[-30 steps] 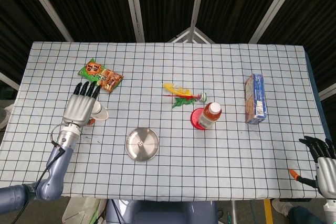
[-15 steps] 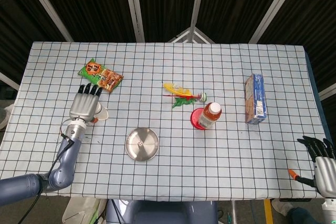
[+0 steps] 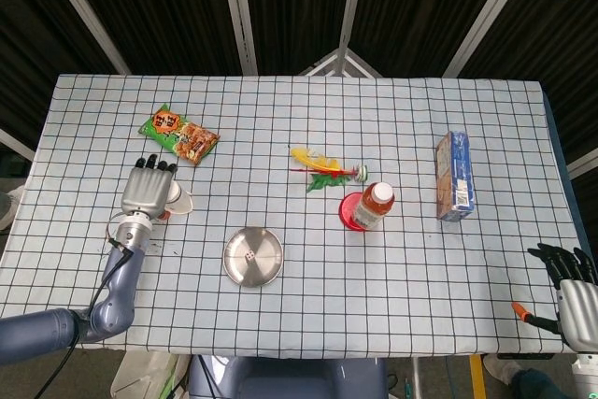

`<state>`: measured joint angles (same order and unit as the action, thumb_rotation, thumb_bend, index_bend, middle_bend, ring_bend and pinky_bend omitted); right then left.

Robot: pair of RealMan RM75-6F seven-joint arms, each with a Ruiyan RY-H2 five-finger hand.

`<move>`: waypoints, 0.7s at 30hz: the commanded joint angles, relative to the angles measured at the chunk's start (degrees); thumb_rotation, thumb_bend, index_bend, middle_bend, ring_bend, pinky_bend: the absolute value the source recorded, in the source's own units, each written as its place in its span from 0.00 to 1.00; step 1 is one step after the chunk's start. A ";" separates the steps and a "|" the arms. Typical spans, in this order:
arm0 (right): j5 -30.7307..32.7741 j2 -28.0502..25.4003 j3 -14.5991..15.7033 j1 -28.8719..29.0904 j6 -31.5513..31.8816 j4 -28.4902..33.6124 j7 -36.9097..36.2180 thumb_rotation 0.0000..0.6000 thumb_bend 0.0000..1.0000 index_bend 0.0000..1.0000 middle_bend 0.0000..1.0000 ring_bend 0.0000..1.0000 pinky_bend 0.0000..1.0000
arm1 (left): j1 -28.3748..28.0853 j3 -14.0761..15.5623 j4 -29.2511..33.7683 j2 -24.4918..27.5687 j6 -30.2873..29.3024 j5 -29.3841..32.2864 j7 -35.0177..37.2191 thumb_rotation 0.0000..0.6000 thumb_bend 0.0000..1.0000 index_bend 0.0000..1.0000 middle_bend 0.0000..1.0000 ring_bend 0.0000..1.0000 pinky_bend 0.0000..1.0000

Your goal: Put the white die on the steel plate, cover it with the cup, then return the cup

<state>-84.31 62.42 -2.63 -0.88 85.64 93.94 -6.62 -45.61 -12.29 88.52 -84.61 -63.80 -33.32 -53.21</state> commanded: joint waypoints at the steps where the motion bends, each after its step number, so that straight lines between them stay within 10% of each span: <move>1: 0.06 0.02 -0.01 0.00 -0.02 -0.01 0.05 1.00 0.10 0.22 0.19 0.13 0.00 | -0.05 0.27 -0.61 -0.20 0.21 0.21 0.49 1.00 0.32 0.27 0.28 0.13 0.16; 21: 0.33 0.21 -0.06 0.03 -0.12 -0.22 0.22 1.00 0.10 0.22 0.19 0.13 0.00 | -0.88 1.61 -2.59 -1.35 0.82 -1.82 3.92 1.00 0.39 0.30 0.32 0.15 0.16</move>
<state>-83.99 62.63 -2.68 -0.85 85.52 93.73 -6.39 -46.45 -10.73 85.95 -85.93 -62.96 -35.15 -49.23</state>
